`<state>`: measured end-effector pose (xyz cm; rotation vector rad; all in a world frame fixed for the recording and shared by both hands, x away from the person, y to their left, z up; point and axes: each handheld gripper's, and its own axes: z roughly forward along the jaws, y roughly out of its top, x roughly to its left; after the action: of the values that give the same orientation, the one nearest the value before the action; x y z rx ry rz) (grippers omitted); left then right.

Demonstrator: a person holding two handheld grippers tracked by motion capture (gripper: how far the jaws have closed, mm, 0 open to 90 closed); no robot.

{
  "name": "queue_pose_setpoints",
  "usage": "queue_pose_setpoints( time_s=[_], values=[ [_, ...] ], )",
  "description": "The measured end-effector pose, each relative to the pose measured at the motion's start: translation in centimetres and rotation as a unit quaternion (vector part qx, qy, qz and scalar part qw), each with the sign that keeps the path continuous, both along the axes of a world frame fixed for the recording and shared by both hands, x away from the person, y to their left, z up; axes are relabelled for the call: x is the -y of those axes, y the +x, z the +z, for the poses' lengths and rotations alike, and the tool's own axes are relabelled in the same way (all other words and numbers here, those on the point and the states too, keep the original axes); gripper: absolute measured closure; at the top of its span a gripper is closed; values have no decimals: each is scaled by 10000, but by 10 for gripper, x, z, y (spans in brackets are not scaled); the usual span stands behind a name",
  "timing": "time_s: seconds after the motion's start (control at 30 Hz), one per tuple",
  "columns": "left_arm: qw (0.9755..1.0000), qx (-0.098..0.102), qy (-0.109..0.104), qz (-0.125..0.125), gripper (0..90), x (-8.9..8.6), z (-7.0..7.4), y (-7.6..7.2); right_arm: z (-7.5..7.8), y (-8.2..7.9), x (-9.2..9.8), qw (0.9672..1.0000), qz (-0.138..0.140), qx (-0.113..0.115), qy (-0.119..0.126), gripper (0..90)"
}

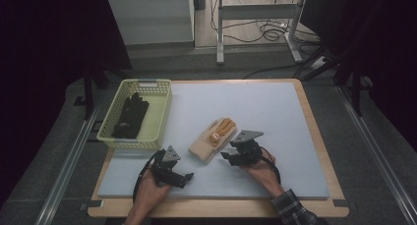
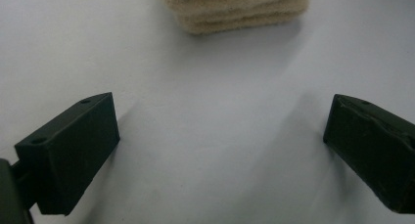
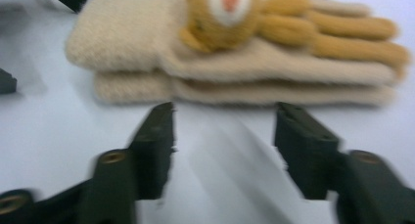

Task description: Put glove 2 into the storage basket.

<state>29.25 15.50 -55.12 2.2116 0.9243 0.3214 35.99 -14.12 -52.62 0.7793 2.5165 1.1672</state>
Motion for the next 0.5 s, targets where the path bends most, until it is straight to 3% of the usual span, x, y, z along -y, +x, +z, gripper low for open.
queue_pose_setpoints(
  time_s=[0.13,0.23,0.4,0.5],
  values=[
    [10000,1,2,-1,2,0,0,0,4,-2,20,9998,-163,52,-65,233],
    [10000,0,2,1,2,0,0,0,4,-5,39,9995,-301,-48,-48,146],
    [10000,1,3,0,2,0,0,0,3,-8,70,9983,-541,-168,-144,79],
    [10000,1,1,1,2,0,0,0,2,-10,88,9967,-774,-110,-240,68]
  ],
)
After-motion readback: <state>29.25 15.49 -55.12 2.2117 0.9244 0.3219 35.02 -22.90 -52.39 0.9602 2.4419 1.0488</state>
